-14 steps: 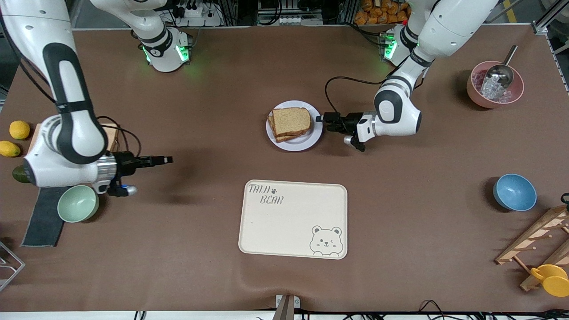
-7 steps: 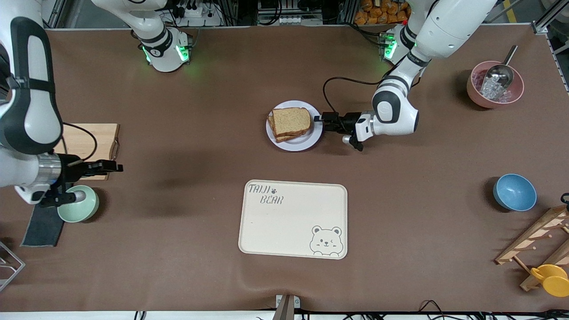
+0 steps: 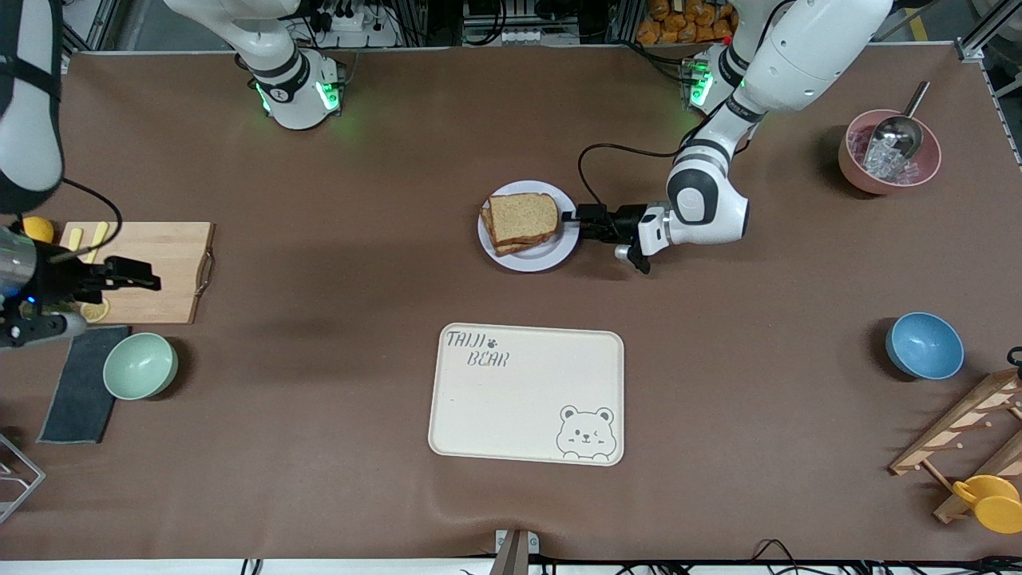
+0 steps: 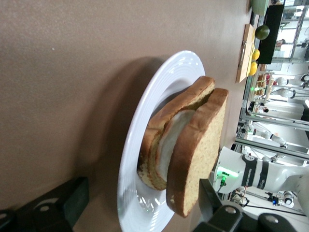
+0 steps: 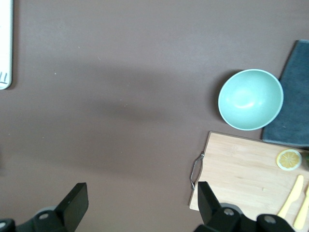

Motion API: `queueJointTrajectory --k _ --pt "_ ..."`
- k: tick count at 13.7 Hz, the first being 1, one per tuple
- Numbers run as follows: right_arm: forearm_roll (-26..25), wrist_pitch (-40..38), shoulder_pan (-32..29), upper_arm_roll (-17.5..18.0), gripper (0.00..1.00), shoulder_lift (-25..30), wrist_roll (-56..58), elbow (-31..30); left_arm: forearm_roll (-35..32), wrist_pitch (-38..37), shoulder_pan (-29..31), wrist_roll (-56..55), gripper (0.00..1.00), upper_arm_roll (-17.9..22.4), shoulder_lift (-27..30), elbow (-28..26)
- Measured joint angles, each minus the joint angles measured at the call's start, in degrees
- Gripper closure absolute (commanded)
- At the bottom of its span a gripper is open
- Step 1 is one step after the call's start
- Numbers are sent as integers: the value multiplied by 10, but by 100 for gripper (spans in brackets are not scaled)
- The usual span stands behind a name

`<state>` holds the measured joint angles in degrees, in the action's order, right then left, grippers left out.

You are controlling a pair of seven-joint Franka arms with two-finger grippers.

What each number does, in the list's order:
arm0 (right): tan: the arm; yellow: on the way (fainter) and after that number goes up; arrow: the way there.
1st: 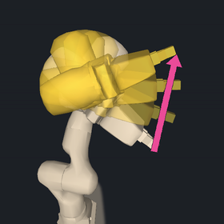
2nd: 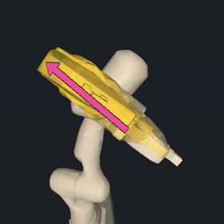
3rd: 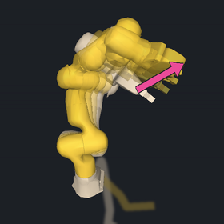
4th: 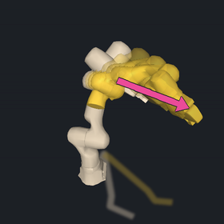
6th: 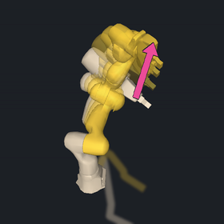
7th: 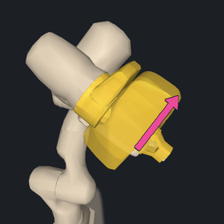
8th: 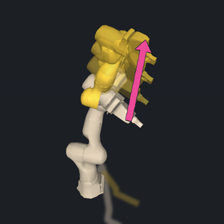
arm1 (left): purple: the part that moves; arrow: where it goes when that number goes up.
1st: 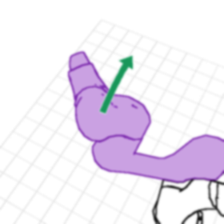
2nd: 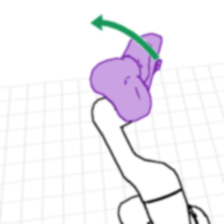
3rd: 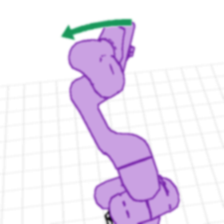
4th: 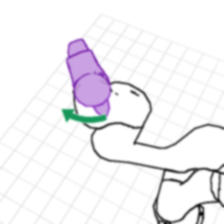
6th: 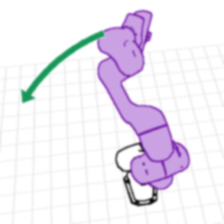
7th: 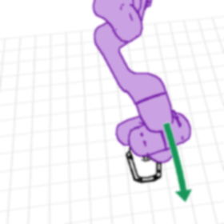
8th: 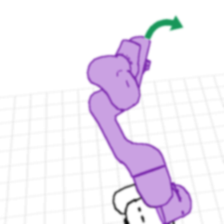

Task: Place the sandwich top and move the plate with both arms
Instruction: 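Slide the plate with the left gripper onto the bear tray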

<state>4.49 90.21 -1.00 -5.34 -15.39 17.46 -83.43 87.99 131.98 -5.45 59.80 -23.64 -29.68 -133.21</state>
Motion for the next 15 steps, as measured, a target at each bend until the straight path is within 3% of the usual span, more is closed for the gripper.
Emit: queueJointTrajectory --k 5,7,8,12,15 --pt "-7 -16 -5 -6 0 107 -9 -70 23 0 -13 0 0 0 -1 3" --pt "-13 -14 -5 -5 0 135 -26 -93 32 0 -15 2 84 0 -1 4" --pt "-14 -7 -5 -4 0 145 -33 -107 37 0 -15 13 100 0 -1 4" --pt "-24 41 -4 2 0 182 -38 -170 57 4 -14 92 100 1 -12 1" --pt "-50 56 3 5 0 184 -45 -173 79 5 -12 149 100 2 -34 1"
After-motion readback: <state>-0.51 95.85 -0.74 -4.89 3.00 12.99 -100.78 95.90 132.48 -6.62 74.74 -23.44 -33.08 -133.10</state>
